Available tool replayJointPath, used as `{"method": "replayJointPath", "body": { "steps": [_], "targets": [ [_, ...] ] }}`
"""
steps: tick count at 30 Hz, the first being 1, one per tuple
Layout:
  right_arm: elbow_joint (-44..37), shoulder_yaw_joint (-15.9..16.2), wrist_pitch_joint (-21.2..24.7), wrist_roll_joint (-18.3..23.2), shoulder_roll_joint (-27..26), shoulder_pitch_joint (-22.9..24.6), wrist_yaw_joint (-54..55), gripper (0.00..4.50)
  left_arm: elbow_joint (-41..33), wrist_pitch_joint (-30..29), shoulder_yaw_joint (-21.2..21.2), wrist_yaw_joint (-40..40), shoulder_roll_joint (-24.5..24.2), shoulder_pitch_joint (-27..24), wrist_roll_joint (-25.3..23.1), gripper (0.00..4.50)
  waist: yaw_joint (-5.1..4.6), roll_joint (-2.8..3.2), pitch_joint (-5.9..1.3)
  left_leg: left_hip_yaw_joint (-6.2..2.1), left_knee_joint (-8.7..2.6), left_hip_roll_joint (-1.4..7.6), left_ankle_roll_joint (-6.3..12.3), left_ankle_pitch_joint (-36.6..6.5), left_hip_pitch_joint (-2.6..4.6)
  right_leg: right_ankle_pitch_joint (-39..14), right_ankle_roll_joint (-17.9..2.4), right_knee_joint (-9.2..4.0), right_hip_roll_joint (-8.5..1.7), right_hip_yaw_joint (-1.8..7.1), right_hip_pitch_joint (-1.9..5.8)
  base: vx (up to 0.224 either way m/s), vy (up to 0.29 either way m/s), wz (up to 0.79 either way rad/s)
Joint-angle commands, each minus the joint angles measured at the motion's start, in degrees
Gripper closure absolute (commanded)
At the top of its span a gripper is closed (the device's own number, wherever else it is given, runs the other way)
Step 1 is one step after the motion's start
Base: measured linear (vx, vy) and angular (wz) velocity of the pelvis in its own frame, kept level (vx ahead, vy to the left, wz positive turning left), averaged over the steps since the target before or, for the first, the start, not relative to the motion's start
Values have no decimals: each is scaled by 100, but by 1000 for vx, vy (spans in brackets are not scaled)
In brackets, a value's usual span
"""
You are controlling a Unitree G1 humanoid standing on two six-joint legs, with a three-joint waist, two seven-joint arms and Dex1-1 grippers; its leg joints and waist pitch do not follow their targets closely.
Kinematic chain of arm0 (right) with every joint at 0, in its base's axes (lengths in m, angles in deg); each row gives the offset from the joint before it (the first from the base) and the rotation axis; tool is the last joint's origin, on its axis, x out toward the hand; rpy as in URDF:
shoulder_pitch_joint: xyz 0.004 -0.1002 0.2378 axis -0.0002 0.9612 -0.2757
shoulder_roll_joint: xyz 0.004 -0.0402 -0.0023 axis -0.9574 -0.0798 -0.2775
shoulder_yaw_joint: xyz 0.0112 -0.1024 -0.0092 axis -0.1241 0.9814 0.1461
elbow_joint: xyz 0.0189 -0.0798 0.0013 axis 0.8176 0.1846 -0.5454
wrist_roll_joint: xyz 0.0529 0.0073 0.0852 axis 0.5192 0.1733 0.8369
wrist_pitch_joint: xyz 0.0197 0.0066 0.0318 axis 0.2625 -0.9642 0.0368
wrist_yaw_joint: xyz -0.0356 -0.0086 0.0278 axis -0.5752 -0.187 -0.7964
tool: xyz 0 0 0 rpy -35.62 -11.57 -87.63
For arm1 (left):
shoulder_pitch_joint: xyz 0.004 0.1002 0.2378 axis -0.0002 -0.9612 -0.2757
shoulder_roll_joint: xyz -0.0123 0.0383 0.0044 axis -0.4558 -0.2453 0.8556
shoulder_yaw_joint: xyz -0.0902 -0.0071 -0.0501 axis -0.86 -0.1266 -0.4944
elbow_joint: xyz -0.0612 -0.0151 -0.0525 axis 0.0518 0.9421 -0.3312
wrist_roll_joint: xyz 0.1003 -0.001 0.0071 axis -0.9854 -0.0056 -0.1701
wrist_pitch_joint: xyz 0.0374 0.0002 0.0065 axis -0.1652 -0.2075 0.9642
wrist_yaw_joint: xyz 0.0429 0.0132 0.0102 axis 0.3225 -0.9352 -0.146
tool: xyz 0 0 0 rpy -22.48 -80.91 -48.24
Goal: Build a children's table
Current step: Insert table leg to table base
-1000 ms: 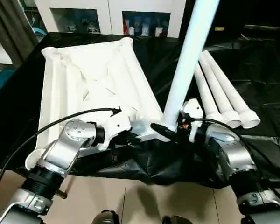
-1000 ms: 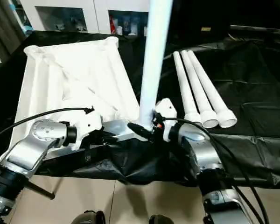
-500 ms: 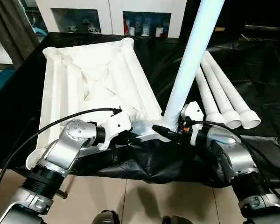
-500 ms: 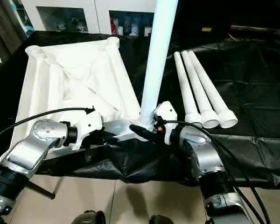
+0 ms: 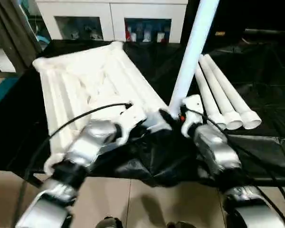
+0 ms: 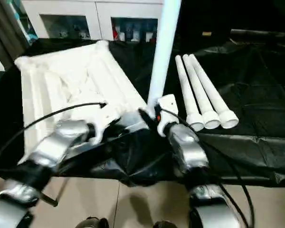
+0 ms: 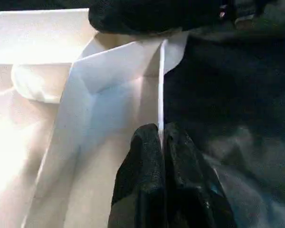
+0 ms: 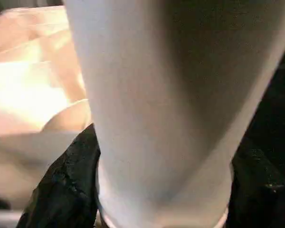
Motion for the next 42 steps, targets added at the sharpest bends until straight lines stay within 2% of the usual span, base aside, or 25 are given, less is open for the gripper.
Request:
{"method": "replayJointPath", "body": {
  "steps": [1, 3, 4, 5, 8, 9, 10, 12, 15, 17, 21, 22, 24, 25, 26, 27, 28, 29, 31, 33, 36, 38, 39, 40, 42],
  "targets": [
    [695, -165, 228, 116, -224, 21, 650, 173, 404, -70, -378, -1011, 288, 290, -34, 450, -36, -31, -341, -97, -443, 183, -106, -1949, 237, -2113, -1137, -661, -346, 241, 47, 0, 0, 0],
    [930, -163, 219, 30, -432, -171, 949, 173, 644, -11, -378, -1438, 558, 469, -138, 450, -12, -61, -354, -100, -475, 189, -58, -1897, 203, -1952, -1019, -670, -347, 229, 85, 0, 0, 0],
    [939, -162, 217, 26, -438, -178, 956, 173, 650, -9, -378, -1446, 567, 473, -140, 450, -4, -52, -374, -101, -479, 189, -24, -1808, 191, -1819, -1015, -658, -352, 222, 100, 0, 0, 0],
    [1040, -170, 146, -21, -510, -260, 979, 173, 678, 8, -364, -1492, 681, 510, -148, 450, -6, -56, -384, -94, -496, 191, 56, -1638, 145, -1544, -1022, -644, -346, 219, 127, 0, 0, 0],
    [1179, -222, 9, 7, -577, -379, 899, 173, 636, 62, -269, -1415, 798, 501, -152, 450, -11, -78, -382, -79, -496, 184, 180, -1640, 134, -1457, -1041, -645, -355, 211, 119, 0, 0, 0],
    [1196, -229, -11, 20, -579, -394, 882, 173, 634, 77, -253, -1399, 800, 497, -154, 450, -18, -82, -374, -75, -495, 178, 201, -1654, 126, -1495, -1037, -651, -358, 210, 118, 0, 0, 0],
    [1274, -247, -69, 27, -583, -446, 876, 118, 669, 113, -232, -1384, 805, 505, -167, 450, -16, -86, -378, -79, -497, 175, 237, -1637, 120, -1550, -1015, -659, -370, 208, 126, 0, 0, 0],
    [1334, -256, -154, 49, -574, -553, 744, 118, 611, 171, -167, -1213, 755, 447, -178, 450, -33, -89, -381, -82, -504, 170, 302, -1633, 107, -1566, -1018, -664, -381, 203, 132, 0, 0, 0],
    [1344, -244, -236, 44, -556, -613, 634, 74, 534, 207, -130, -1061, 708, 392, -179, 450, -92, -84, -381, -104, -529, 178, 357, -1601, 63, -1525, -1014, -657, -383, 185, 149, 0, 0, 0],
    [1289, -192, -340, -2, -497, -640, 427, 74, 379, 263, -75, -854, 623, 298, -172, 450, -107, -72, -397, -97, -532, 194, 415, -1532, 81, -1418, -1082, -661, -389, 181, 142, 0, 0, 0],
    [964, -49, -511, -56, -287, -598, -152, 74, -20, 436, 39, -329, 383, 42, -62, 450, -118, -100, -412, -87, -520, 194, 589, -1248, 28, -1074, -1210, -636, -398, 170, 190, 0, 0, 0],
    [873, -11, -527, -80, -232, -572, -238, 74, -86, 468, 62, -232, 330, -9, -40, 450, -114, -102, -427, -75, -498, 189, 659, -1095, 19, -917, -1246, -624, -400, 176, 194, 0, 0, 0],
    [752, 24, -532, -88, -171, -533, -336, 74, -138, 486, 72, -154, 279, -55, -20, 450, -95, -97, -464, -51, -457, 204, 804, -807, 54, -498, -1362, -581, -381, 187, 167, 0, 0, 0],
    [635, 43, -520, -89, -114, -493, -425, 74, -176, 543, 87, -81, 226, -93, -12, 450, -94, -101, -490, -48, -429, 185, 914, -493, 3, -70, -1445, -519, -373, 181, 204, 0, 0, 0],
    [507, 61, -499, -97, -43, -446, -520, 74, -215, 587, 99, 11, 167, -136, 4, 450, -75, -81, -527, -31, -383, 189, 1076, -165, 21, 525, -1551, -451, -356, 182, 175, 0, 0, 0],
    [230, 120, -425, -100, 110, -328, -724, 74, -277, 713, 121, 185, 51, -213, 32, 450, -64, -98, -508, -32, -374, 170, 1213, -43, -16, 812, -1578, -431, -326, 158, 194, 0, 0, 0],
    [45, 153, -373, -107, 211, -246, -867, 74, -328, 794, 134, 303, -28, -270, 51, 450, -69, -125, -516, -20, -365, 164, 1270, -46, -19, 901, -1580, -421, -325, 157, 199, 0, 0, 0],
    [-173, 192, -303, -95, 328, -142, -1044, 74, -386, 804, 141, 431, -111, -327, 80, 450, -53, -107, -523, -32, -363, 185, 1340, -59, -13, 941, -1563, -414, -348, 153, 200, 0, 0, 0],
    [-608, 295, -134, -33, 583, 87, -1500, 74, -531, 854, 159, 697, -284, -445, 131, 450, -55, -98, -513, -32, -366, 194, 1362, -138, -8, 803, -1576, -427, -340, 146, 190, 0, 0, 0],
    [-989, 417, 34, 42, 831, 306, -1962, 74, -617, 950, 176, 924, -432, -526, 165, 450, -49, -108, -494, -25, -388, 213, 1286, -337, 11, 436, -1547, -464, -340, 149, 181, 0, 0, 0],
    [-1470, 587, 340, 164, 1201, 606, -2625, 74, -651, 1158, 213, 1241, -646, -611, 163, 450, -59, -109, -458, -23, -433, 222, 1024, -744, 16, -248, -1443, -531, -349, 172, 165, 0, 0, 0],
    [-1906, 668, 538, 347, 1447, 848, -3030, 74, -709, 1244, 252, 1508, -828, -691, 182, 450, -45, -112, -458, -28, -448, 232, 908, -876, 39, -469, -1362, -558, -354, 186, 163, 0, 0, 0],
    [-1930, 672, 546, 356, 1459, 860, -3047, 74, -715, 1247, 254, 1522, -838, -695, 184, 450, -47, -110, -450, -27, -452, 234, 890, -895, 44, -488, -1362, -564, -355, 194, 152, 0, 0, 0],
    [-2045, 682, 600, 388, 1508, 914, -3113, 74, -733, 1262, 259, 1577, -873, -711, 191, 450, -52, -96, -468, -36, -454, 230, 855, -868, 29, -465, -1358, -547, -358, 190, 172, 0, 0, 0],
    [-2258, 724, 687, 444, 1615, 1021, -3291, 74, -751, 1274, 257, 1655, -933, -724, 197, 450, -63, -111, -477, -28, -447, 223, 838, -839, 27, -387, -1376, -540, -353, 192, 164, 0, 0, 0]
  ]
}}
